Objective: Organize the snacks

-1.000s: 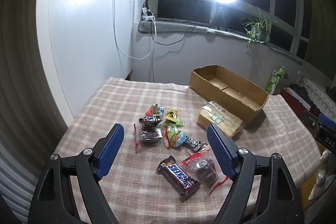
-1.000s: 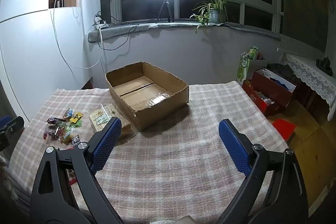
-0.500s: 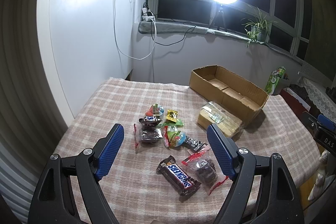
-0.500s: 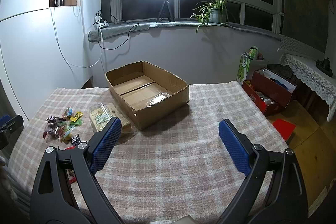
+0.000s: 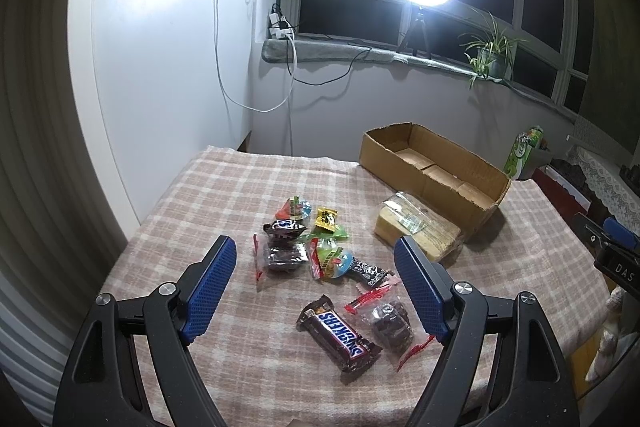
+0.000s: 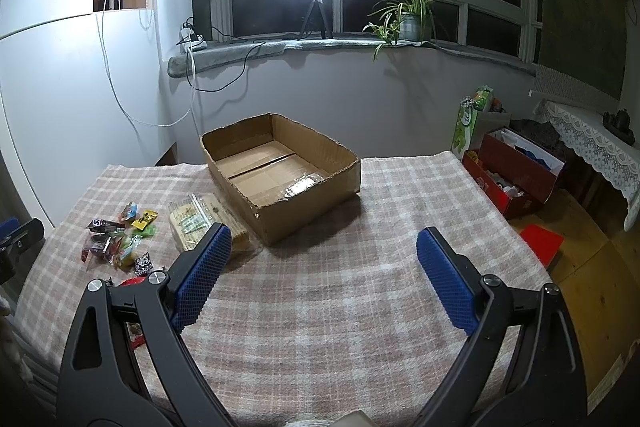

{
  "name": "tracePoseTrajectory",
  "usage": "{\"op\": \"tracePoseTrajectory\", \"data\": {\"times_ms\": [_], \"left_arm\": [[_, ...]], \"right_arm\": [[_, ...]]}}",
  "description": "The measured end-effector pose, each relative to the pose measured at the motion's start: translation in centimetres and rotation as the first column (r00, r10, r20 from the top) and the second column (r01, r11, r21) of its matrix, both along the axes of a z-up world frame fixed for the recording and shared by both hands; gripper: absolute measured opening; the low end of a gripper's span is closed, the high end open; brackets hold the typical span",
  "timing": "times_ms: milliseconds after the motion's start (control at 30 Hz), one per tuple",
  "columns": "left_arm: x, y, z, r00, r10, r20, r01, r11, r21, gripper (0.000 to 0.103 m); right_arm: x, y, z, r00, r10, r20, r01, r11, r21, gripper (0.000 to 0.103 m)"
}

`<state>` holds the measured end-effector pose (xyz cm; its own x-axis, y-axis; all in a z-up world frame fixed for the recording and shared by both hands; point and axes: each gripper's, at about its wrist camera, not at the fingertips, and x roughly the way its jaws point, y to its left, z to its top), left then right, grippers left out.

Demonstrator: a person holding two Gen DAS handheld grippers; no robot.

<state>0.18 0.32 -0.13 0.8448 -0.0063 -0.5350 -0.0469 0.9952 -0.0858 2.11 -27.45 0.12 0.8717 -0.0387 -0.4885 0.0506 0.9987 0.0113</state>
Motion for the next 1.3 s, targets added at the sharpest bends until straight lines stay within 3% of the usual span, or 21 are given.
{"op": "tracePoseTrajectory", "data": {"times_ms": [800,1000,1300], "left_arm": [[-0.2,-0.1,-0.5,1.000,0.001,-0.020,-0.001,1.000,0.003,0.082],[-0.5,1.0,-1.0,0.999,0.023,-0.042,-0.023,1.000,0.015,0.082],[-0.6,2.4,-2.6,0.994,0.018,-0.109,-0.021,0.999,-0.025,0.081]], "right_arm": [[0.8,0.5,-0.7,0.998,0.035,-0.047,-0.036,0.999,-0.002,0.096],[1.1,0.9,-0.8,0.995,0.091,-0.028,-0.091,0.996,0.001,0.096],[2.5,3.6,-2.9,0.959,0.248,-0.138,-0.245,0.969,0.033,0.096]]}}
